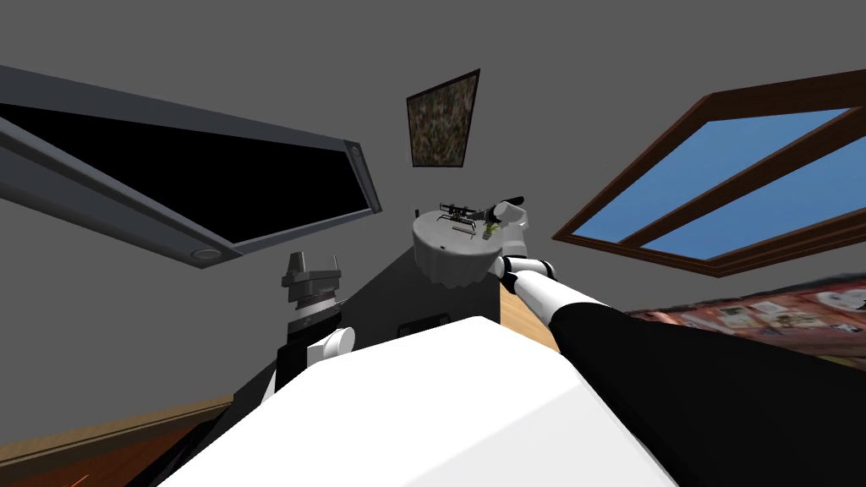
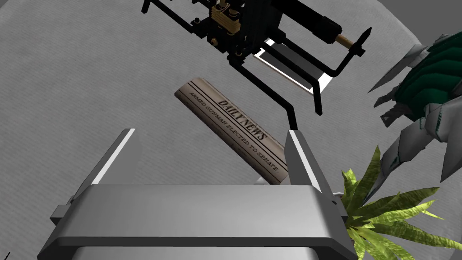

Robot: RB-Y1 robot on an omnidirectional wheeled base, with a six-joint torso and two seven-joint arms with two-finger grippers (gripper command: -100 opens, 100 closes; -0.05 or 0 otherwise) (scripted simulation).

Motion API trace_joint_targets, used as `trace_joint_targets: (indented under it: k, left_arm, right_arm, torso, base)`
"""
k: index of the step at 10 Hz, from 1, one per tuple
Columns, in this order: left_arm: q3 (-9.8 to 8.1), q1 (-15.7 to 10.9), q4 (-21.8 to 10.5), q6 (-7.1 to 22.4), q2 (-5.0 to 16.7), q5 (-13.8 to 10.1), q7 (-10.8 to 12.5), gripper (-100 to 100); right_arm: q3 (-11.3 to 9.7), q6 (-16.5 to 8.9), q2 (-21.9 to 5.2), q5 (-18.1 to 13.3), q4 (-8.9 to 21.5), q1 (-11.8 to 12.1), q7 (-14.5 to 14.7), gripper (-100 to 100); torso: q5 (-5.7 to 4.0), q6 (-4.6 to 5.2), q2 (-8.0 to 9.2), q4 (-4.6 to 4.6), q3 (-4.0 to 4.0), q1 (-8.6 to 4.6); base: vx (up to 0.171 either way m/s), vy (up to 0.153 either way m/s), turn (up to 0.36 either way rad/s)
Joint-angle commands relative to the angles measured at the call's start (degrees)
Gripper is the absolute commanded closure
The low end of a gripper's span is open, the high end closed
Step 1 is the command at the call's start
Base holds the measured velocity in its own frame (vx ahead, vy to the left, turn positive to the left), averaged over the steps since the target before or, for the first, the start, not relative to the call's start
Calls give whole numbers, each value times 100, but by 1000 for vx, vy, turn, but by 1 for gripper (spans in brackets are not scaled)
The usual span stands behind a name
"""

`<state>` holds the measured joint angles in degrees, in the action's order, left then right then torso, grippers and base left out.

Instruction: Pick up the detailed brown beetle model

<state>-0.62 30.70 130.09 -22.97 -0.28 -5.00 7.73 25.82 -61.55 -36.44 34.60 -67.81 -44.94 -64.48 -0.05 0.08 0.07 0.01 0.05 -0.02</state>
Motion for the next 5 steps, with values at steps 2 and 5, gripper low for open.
trace_joint_targets:
  k: [2,5]
  left_arm:
    - [0,0,0,0,0,0,0,0]
    - [0,0,0,0,0,0,0,0]
  right_arm:
    - [384,-196,319,-459,420,-329,295,-100]
    - [915,-196,672,-943,966,-579,484,-100]
  torso:
    - [2,-1,-9,-2,-5,5]
    - [-1,0,13,3,7,-5]
  base:
    - [-32,-13,48]
    - [-57,-30,21]
